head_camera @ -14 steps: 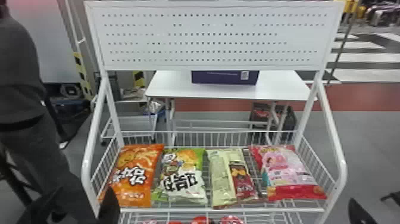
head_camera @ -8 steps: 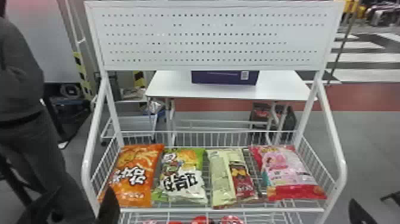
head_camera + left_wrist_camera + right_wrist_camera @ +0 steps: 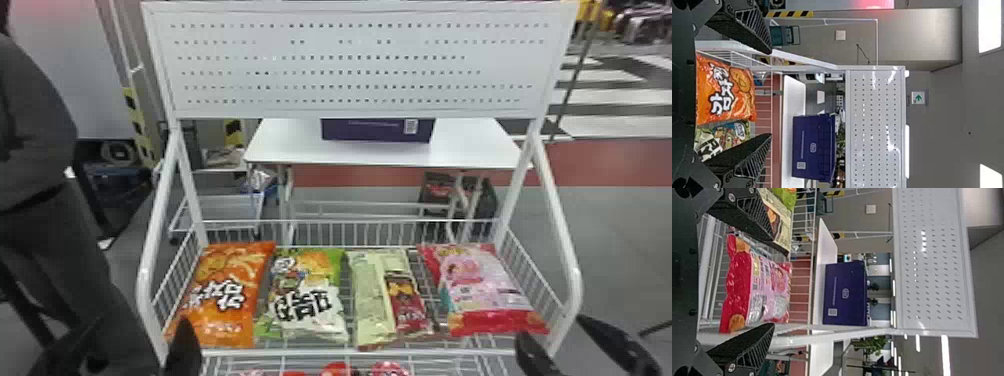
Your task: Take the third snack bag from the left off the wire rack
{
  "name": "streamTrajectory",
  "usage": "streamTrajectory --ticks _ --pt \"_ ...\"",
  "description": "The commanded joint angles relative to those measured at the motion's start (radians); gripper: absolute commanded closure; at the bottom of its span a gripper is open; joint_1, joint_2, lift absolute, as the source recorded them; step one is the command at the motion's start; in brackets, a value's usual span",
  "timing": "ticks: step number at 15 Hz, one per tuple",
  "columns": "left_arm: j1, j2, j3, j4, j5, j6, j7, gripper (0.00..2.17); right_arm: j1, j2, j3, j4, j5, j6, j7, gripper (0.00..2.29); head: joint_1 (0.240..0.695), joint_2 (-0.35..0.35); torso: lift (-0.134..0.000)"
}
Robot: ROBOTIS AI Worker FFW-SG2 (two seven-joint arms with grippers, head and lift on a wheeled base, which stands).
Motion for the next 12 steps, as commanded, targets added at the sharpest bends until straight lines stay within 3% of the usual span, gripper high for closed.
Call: streamTrajectory --ticks 1,3,6,10,11,12 --pt "0.002 0.000 -0.006 0.003 -0.007 0.000 0.000 0.14 -0.188 0.032 0.124 0.100 0.071 0.122 -0.006 0.12 0.499 0.000 0.000" --pt "0.002 0.000 -0.012 0.000 -0.009 0.000 0.000 0.14 -0.349 0.063 0.219 0.209 0.089 0.217 -0.010 0.13 0.499 0.000 0.000" --pt "0.002 0.001 -0.012 -0.008 -0.012 0.012 0.000 0.14 -0.531 0.071 0.362 0.399 0.097 0.236 -0.012 0.13 0.499 0.000 0.000" --pt "0.002 0.005 -0.004 -0.008 -0.010 0.015 -0.001 0.14 -0.630 0.107 0.434 0.530 0.112 0.272 -0.012 0.14 0.499 0.000 0.000" --pt "0.000 0.005 -0.003 -0.006 -0.009 0.015 -0.001 0.14 -0.653 0.107 0.440 0.553 0.114 0.303 -0.010 0.22 0.499 0.000 0.000" --pt "-0.002 0.005 -0.003 -0.005 -0.009 0.015 -0.001 0.14 -0.673 0.107 0.445 0.556 0.112 0.343 -0.001 0.49 0.499 0.000 0.000"
